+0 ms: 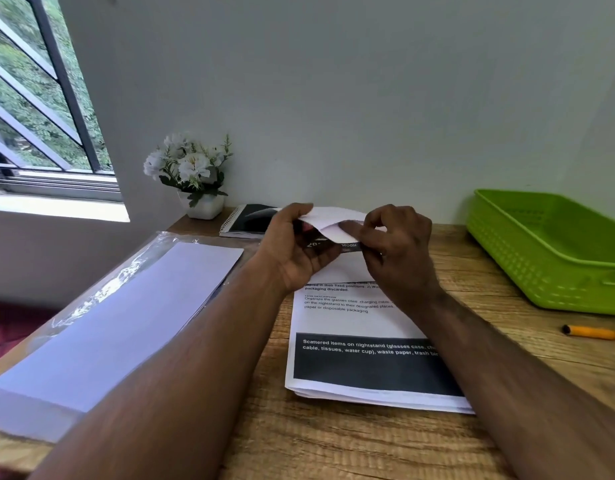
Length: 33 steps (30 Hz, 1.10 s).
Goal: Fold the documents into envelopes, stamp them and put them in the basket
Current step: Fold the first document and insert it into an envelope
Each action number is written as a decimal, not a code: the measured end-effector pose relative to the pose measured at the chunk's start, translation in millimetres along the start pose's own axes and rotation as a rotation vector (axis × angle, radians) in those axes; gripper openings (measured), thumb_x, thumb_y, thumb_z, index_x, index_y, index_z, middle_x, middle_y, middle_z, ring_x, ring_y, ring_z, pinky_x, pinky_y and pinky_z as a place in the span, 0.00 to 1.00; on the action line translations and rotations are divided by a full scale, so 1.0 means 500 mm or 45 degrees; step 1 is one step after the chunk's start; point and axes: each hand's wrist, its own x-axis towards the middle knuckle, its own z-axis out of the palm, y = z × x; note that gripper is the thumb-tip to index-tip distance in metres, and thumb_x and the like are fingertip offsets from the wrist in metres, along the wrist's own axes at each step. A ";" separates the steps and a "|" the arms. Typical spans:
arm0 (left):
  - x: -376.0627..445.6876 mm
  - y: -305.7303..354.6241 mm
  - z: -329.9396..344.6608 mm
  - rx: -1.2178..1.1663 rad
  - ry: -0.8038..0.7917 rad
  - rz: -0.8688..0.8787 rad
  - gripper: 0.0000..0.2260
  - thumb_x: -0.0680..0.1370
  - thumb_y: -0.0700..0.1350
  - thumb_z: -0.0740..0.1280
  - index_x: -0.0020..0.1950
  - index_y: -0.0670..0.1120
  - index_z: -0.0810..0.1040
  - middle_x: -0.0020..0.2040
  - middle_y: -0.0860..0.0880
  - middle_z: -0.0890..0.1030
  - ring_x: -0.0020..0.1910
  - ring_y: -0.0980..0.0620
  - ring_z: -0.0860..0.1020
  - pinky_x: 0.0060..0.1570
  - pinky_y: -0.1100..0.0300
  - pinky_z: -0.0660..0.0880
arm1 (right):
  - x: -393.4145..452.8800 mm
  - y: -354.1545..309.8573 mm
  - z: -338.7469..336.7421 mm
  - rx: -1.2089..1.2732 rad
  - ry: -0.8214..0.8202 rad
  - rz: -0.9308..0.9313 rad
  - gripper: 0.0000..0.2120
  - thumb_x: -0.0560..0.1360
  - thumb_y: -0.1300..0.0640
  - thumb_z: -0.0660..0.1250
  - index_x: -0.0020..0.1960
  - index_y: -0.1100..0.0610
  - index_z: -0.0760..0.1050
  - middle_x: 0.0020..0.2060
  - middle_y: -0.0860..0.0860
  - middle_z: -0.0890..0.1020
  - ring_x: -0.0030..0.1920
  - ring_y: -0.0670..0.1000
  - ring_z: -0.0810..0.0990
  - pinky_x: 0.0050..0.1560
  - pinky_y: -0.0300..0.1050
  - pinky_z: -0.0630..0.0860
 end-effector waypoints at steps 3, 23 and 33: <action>-0.002 0.000 -0.001 -0.054 -0.102 0.052 0.13 0.77 0.44 0.62 0.56 0.38 0.76 0.50 0.39 0.81 0.44 0.42 0.81 0.39 0.50 0.81 | 0.002 -0.012 0.001 -0.025 -0.068 0.008 0.21 0.70 0.65 0.63 0.60 0.52 0.80 0.41 0.52 0.76 0.44 0.55 0.74 0.45 0.45 0.57; 0.039 0.032 -0.091 -0.545 -0.162 0.400 0.32 0.70 0.74 0.57 0.57 0.50 0.74 0.46 0.44 0.81 0.47 0.41 0.80 0.50 0.41 0.77 | 0.006 -0.047 -0.016 0.539 -0.489 -0.229 0.15 0.74 0.63 0.63 0.60 0.61 0.76 0.64 0.54 0.77 0.65 0.53 0.73 0.60 0.49 0.72; 0.052 0.049 -0.114 -0.565 -0.173 0.478 0.32 0.67 0.75 0.60 0.53 0.48 0.74 0.45 0.45 0.78 0.49 0.44 0.76 0.64 0.46 0.69 | 0.000 -0.067 -0.027 0.598 -0.925 -0.025 0.32 0.73 0.51 0.71 0.73 0.53 0.65 0.69 0.49 0.73 0.64 0.47 0.71 0.58 0.27 0.64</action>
